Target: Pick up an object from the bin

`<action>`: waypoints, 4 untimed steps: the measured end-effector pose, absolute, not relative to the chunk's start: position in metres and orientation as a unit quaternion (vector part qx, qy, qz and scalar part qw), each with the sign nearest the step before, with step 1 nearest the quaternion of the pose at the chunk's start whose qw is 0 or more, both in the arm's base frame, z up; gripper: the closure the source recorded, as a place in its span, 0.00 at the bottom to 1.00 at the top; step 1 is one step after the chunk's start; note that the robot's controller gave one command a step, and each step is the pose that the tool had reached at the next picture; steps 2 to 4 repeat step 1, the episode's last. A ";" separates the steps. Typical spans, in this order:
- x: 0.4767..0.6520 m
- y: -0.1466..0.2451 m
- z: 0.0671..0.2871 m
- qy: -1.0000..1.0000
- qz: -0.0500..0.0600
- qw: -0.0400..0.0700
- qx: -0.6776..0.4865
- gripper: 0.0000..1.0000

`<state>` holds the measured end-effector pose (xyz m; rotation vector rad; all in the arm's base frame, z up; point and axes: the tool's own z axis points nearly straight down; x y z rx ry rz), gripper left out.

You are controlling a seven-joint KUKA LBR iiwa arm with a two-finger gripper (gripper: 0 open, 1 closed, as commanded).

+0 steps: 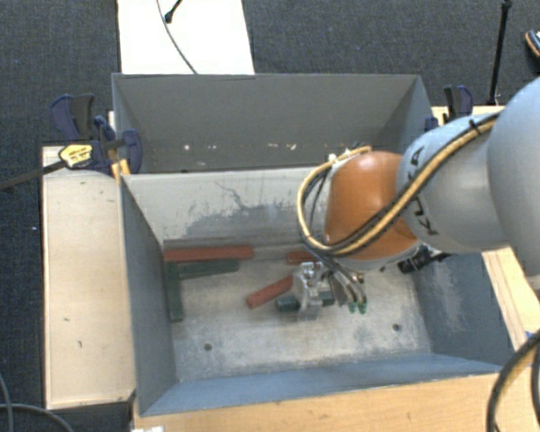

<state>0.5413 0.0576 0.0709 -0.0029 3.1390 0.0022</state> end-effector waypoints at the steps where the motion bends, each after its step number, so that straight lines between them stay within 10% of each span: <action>1: 0.547 0.077 0.263 1.000 0.001 0.006 -0.008 1.00; 4: 0.547 0.077 0.263 1.000 0.001 0.006 -0.008 1.00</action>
Offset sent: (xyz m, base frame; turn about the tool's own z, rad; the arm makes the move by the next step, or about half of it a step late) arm 0.0031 0.0188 0.1867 -0.0081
